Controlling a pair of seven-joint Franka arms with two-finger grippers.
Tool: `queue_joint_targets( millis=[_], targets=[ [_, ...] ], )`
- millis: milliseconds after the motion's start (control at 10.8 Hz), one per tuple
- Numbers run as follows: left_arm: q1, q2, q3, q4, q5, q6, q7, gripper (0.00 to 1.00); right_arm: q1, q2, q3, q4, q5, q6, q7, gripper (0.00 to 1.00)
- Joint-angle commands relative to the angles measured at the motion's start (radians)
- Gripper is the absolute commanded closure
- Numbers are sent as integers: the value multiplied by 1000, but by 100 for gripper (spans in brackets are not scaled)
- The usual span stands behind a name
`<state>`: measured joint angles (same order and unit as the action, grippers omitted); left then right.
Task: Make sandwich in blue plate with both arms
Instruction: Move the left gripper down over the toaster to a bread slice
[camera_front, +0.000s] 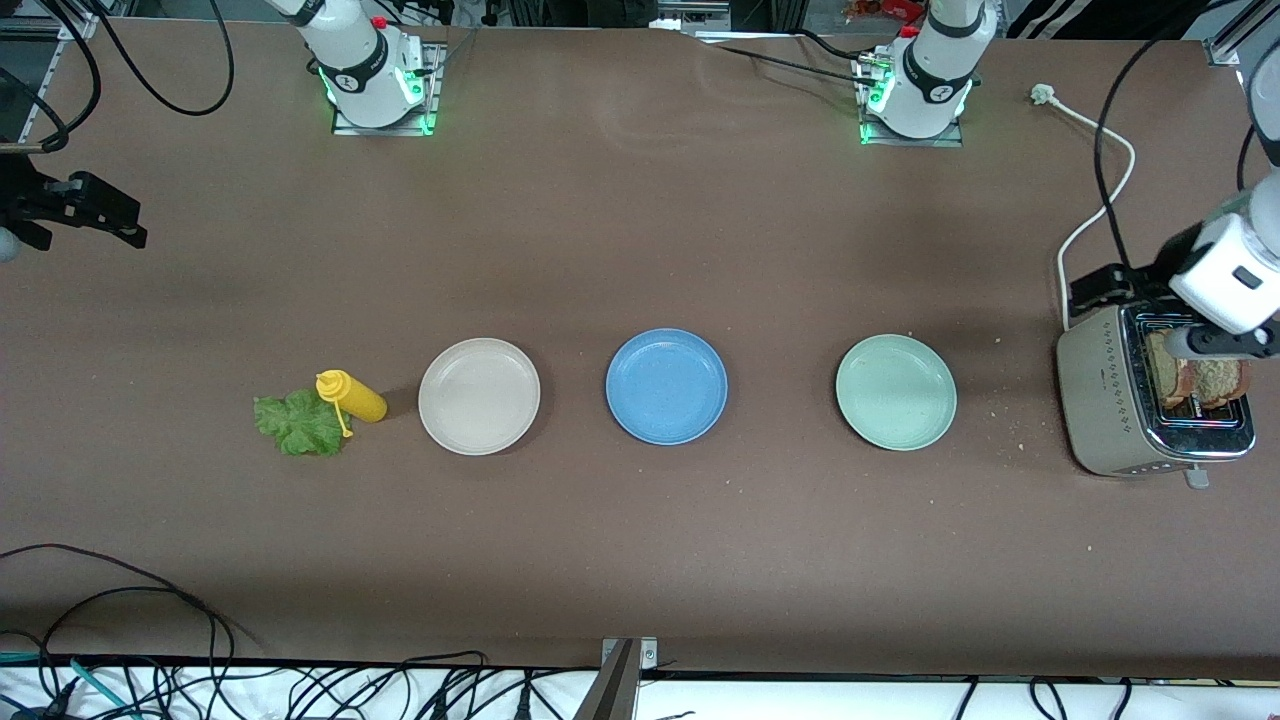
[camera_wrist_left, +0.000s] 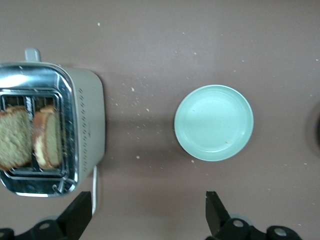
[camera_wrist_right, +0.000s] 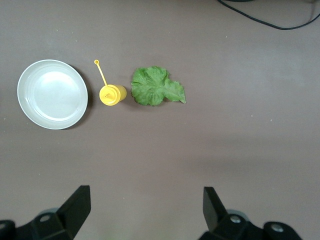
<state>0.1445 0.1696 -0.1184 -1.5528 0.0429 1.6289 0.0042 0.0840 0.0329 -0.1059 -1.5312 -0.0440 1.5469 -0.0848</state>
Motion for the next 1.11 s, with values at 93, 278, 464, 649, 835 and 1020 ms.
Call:
queue_joint_targets(
  millis=[93, 278, 464, 649, 835, 1020],
  targets=[
    [142, 140, -9, 65, 25, 136, 227, 0, -3, 9, 2, 23, 9, 1, 8, 0],
    [171, 189, -7, 63, 46, 230, 234, 0, -3, 9, 2, 23, 9, 2, 8, 0],
    [172, 223, -10, 54, 187, 244, 263, 0, -4, 9, 2, 23, 9, 2, 8, 0],
    [182, 248, -10, 40, 199, 243, 269, 0, -4, 9, 0, 23, 9, 2, 8, 0],
    [211, 252, -10, -2, 199, 243, 315, 0, -4, 9, 0, 23, 9, 1, 8, 0],
    [245, 254, -10, -38, 193, 243, 333, 10, -4, 10, 0, 23, 10, 2, 8, 0]
  ],
)
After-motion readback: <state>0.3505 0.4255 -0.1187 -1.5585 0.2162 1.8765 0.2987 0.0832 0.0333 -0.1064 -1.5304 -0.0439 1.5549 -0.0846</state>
